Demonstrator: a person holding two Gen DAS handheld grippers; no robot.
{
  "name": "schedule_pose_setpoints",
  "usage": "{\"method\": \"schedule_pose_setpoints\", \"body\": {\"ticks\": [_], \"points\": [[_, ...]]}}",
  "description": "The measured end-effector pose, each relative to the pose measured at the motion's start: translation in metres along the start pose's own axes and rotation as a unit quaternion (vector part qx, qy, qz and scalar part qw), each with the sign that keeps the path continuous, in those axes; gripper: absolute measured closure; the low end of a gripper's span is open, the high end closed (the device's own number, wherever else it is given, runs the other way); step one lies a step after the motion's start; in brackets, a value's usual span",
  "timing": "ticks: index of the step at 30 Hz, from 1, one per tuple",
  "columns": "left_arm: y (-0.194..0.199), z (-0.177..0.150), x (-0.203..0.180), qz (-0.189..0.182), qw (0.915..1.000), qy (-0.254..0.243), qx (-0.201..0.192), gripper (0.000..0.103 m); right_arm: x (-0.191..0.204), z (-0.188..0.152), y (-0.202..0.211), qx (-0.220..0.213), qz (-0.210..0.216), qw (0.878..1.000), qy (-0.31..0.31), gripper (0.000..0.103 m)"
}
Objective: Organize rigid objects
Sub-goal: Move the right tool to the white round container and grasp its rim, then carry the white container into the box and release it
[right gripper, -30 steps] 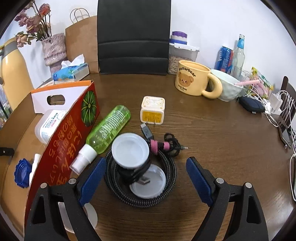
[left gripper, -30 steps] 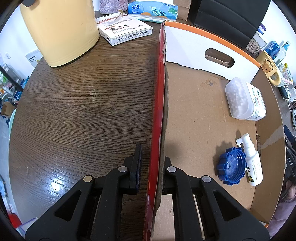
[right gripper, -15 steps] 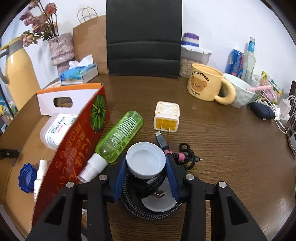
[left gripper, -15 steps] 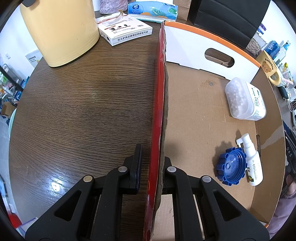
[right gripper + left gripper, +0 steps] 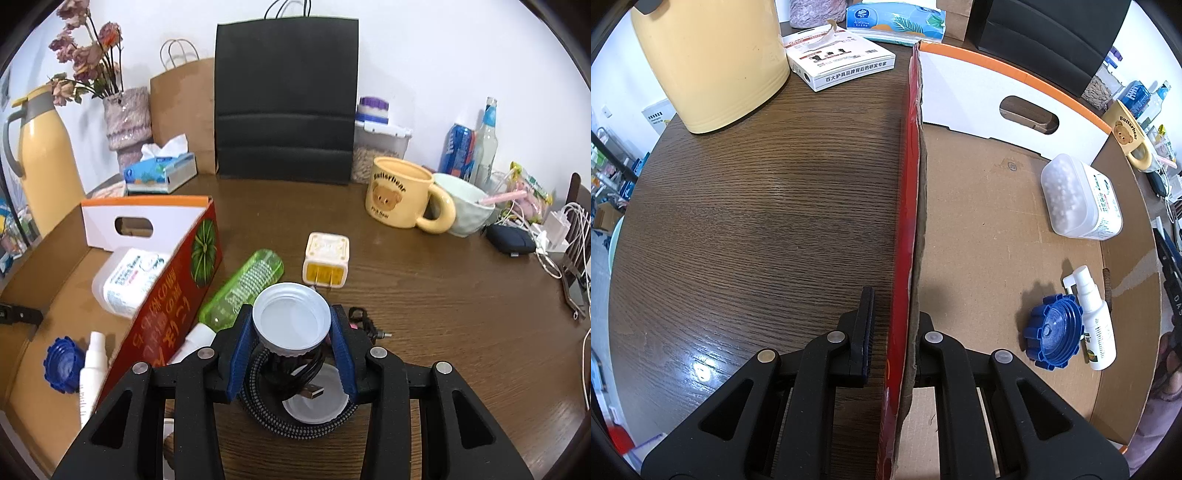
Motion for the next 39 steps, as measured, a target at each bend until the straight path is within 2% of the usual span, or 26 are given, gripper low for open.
{"method": "schedule_pose_setpoints", "body": {"ticks": [9,17,31,39], "points": [[0.0,0.0,0.001,0.0,1.0,0.0,0.0,0.096,0.02,0.019,0.023,-0.036,-0.001,0.999,0.028,0.058],[0.0,0.0,0.0,0.0,1.0,0.0,0.0,0.096,0.063,0.042,0.035,-0.063,0.019,0.994,0.086,0.058],[0.0,0.0,0.0,0.001,1.0,0.0,0.0,0.096,0.137,0.048,0.025,-0.07,0.019,0.977,0.201,0.058],[0.0,0.0,0.0,0.001,1.0,-0.001,0.0,0.096,0.152,0.043,0.018,-0.062,0.005,0.971,0.229,0.058]]}}
Point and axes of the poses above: each gripper's, at about its wrist camera, not at the fingertips, and y roughly against the way its jaws point, x to its left, z to its top, the point moved 1 cm from there along -y, roughly the way its jaws point, and after that the axes turned 5 degrees about -z, right-handed, at the moved point
